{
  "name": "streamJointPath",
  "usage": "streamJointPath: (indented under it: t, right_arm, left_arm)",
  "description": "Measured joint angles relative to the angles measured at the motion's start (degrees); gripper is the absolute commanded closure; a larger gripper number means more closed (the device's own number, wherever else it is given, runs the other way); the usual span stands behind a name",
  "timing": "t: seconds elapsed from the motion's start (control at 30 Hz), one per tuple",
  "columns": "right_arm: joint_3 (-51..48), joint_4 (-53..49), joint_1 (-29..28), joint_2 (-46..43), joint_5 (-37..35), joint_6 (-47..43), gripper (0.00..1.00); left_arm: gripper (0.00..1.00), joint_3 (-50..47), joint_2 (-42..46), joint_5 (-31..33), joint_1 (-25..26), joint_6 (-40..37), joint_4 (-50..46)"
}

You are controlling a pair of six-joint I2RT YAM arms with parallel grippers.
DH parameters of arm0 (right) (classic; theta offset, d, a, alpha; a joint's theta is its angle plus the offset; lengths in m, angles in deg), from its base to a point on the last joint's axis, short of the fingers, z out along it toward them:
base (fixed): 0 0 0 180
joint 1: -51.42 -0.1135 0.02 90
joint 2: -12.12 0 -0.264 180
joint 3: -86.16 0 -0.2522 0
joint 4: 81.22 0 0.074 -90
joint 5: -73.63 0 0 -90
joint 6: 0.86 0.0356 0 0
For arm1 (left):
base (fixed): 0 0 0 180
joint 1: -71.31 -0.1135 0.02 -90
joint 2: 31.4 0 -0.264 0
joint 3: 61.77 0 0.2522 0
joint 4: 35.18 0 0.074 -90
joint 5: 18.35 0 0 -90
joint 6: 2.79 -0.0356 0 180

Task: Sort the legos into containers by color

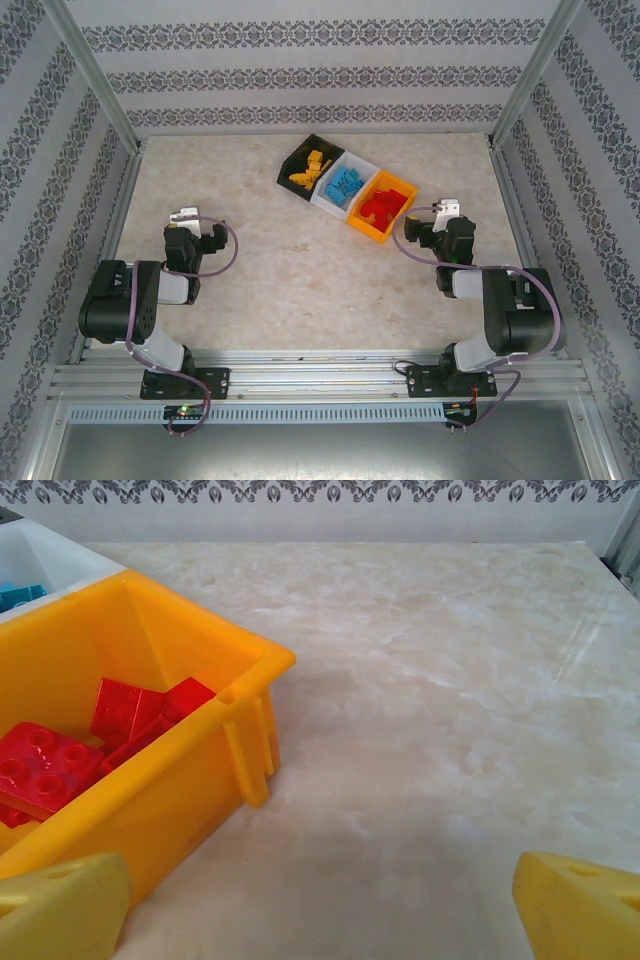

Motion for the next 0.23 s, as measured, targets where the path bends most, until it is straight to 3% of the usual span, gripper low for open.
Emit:
streamJointPath:
  t: [0.23]
  right_arm:
    - [0.0,0.0,0.0,0.0,-0.4,0.0,0.02]
  left_arm:
    - [0.00,0.0,0.0,0.0,0.0,0.0,0.0]
